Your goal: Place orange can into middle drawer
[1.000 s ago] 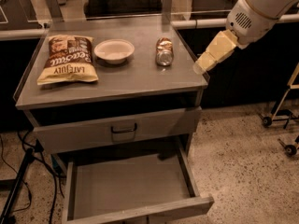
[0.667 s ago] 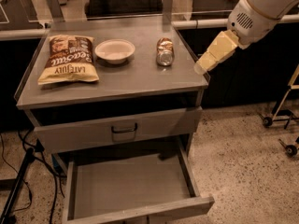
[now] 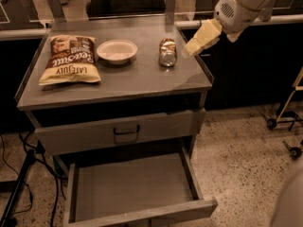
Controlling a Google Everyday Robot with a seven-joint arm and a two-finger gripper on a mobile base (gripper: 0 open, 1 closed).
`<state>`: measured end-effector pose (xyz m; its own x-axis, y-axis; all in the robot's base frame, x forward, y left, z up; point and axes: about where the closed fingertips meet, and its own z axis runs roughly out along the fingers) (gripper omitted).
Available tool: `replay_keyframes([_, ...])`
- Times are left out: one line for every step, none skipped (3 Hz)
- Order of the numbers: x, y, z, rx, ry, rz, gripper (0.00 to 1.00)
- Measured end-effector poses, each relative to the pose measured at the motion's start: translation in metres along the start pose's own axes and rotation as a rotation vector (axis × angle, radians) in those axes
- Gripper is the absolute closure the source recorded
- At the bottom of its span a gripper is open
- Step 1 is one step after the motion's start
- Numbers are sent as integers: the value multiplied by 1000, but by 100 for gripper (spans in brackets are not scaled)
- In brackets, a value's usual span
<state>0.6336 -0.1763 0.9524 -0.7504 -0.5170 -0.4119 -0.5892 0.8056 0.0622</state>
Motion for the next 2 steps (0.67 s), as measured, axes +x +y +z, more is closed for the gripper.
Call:
replay_keyframes([-14, -18, 13, 16, 12, 47, 0])
replay_keyframes([-19, -19, 16, 9, 4, 53, 0])
